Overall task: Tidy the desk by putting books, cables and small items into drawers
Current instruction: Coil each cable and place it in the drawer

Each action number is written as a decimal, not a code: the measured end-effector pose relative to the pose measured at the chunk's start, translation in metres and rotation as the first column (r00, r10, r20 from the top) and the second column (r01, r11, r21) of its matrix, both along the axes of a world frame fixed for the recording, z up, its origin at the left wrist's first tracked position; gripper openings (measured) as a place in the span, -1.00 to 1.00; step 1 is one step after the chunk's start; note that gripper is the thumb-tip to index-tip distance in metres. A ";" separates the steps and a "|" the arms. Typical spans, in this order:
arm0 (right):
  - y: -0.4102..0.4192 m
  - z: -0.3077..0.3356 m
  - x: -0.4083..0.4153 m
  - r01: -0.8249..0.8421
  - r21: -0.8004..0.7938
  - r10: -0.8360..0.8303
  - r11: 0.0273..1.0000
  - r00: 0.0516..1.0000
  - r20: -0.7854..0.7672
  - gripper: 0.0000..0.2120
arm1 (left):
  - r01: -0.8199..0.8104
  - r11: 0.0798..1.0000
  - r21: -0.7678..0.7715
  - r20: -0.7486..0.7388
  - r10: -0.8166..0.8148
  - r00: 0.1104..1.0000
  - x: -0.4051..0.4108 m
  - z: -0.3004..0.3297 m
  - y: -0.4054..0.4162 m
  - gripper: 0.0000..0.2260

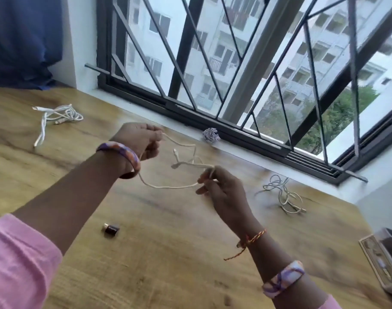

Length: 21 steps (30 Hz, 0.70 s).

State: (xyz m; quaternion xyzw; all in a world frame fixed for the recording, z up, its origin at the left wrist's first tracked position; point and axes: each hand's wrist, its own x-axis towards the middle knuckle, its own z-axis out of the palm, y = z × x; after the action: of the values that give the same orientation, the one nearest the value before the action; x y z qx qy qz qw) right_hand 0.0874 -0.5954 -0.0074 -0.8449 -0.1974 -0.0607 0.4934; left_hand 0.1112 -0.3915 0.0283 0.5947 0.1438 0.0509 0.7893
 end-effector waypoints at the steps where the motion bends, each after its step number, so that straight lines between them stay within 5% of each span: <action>1: -0.004 0.009 0.001 0.016 0.135 -0.012 0.991 0.999 -0.032 -0.77 | -0.006 1.000 -0.013 0.027 0.007 1.000 0.001 0.014 0.001 -0.82; 5: -0.041 0.035 0.007 0.086 0.468 -0.085 0.880 0.996 -0.024 -0.73 | 0.055 0.998 0.024 0.097 -0.057 0.994 0.005 0.063 -0.009 -0.83; 7: -0.065 0.038 0.014 0.093 0.298 -0.142 0.950 0.979 0.148 -0.78 | 0.110 0.994 -0.030 0.098 -0.106 0.989 0.004 0.086 -0.020 -0.83; 10: -0.096 0.039 0.022 0.060 -0.088 -0.017 0.994 0.903 0.429 -0.77 | 0.186 0.981 -0.050 0.129 -0.178 0.976 0.002 0.128 -0.045 -0.83; 14: -0.121 0.037 0.023 0.021 -0.325 0.142 0.946 0.871 0.470 -0.63 | 0.186 0.976 0.116 0.222 -0.208 0.953 -0.005 0.180 -0.081 -0.89; 18: -0.147 0.040 0.019 -0.058 -0.341 0.204 0.938 0.888 0.411 -0.53 | 0.010 0.930 0.366 0.343 -0.146 0.928 -0.017 0.210 -0.116 -0.97; 21: -0.164 0.057 0.005 -0.010 -0.054 0.037 0.998 0.857 0.514 -0.65 | -0.013 0.893 0.451 0.378 -0.177 0.909 -0.026 0.216 -0.142 -0.97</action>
State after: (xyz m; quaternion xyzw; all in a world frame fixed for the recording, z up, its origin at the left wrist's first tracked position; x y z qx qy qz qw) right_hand 0.0928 -0.7590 0.0492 -0.8075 -0.3339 -0.2732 0.4023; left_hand 0.0852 -0.5340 0.2445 0.7403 -0.0659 0.1717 0.6467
